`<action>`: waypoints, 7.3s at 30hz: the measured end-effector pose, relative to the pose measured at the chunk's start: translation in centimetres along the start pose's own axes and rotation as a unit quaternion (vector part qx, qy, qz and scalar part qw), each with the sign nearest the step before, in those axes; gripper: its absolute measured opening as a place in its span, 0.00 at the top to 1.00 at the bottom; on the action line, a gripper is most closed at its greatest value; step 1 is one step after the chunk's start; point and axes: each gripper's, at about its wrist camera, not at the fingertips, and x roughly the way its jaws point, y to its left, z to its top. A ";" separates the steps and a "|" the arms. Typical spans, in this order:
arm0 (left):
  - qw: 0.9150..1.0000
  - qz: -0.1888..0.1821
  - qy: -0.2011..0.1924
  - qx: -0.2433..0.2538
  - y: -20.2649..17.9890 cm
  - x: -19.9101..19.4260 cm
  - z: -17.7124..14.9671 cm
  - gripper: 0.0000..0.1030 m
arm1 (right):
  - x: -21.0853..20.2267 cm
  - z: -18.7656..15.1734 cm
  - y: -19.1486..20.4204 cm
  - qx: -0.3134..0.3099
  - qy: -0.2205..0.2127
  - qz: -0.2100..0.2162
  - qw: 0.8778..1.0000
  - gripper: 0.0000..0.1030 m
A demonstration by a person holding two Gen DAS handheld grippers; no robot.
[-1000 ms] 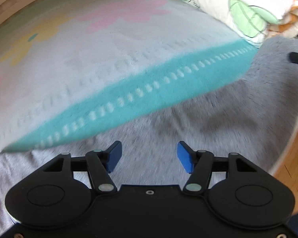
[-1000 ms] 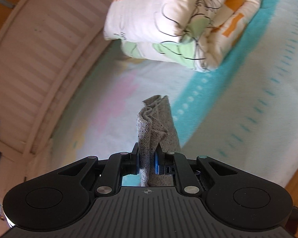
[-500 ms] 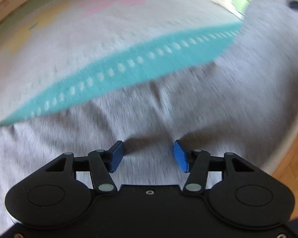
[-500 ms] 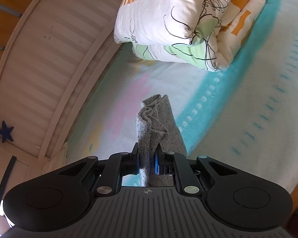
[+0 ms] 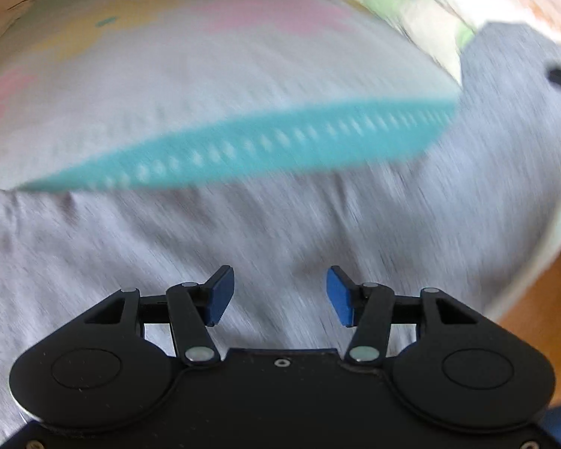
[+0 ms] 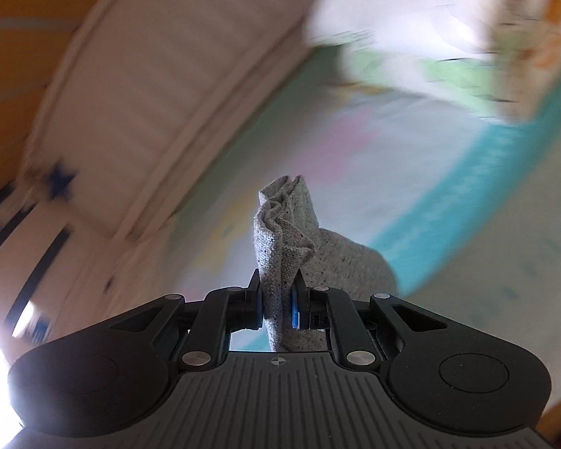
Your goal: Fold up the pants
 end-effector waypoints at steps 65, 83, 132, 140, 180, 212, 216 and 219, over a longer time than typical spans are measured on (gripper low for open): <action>0.998 0.051 0.026 0.027 13.1 -3.8 -8.0 0.40 | 8.8 -8.0 5.5 -0.145 0.282 -0.148 0.937 0.93; 0.990 0.107 -0.040 -0.080 21.4 -9.0 -7.4 0.38 | 15.1 -10.5 14.4 -0.206 0.264 -0.039 0.942 0.93; 0.869 0.160 -0.093 -0.459 45.6 -12.2 -18.1 0.20 | 18.9 -23.7 17.5 -0.230 0.481 -0.008 0.846 0.93; 0.875 0.144 -0.117 -0.446 45.0 -13.1 -17.3 0.72 | 16.7 -22.4 19.0 -0.240 0.450 0.038 0.860 0.93; 0.992 0.041 -0.102 -0.061 17.5 -10.2 -4.8 0.86 | 14.9 -13.7 10.0 -0.110 0.289 -0.085 0.947 0.70; 0.967 0.123 -0.106 -0.197 29.3 -13.7 -9.0 0.59 | 23.9 -16.9 13.6 -0.139 0.299 -0.016 0.944 0.35; 0.970 0.120 -0.100 -0.184 28.9 -13.7 -9.8 0.59 | 23.4 -16.3 14.7 -0.147 0.315 0.001 0.938 0.78; 0.973 0.115 -0.103 -0.173 28.0 -13.9 -10.4 0.59 | 21.8 -14.6 15.8 -0.137 0.295 0.032 0.945 0.80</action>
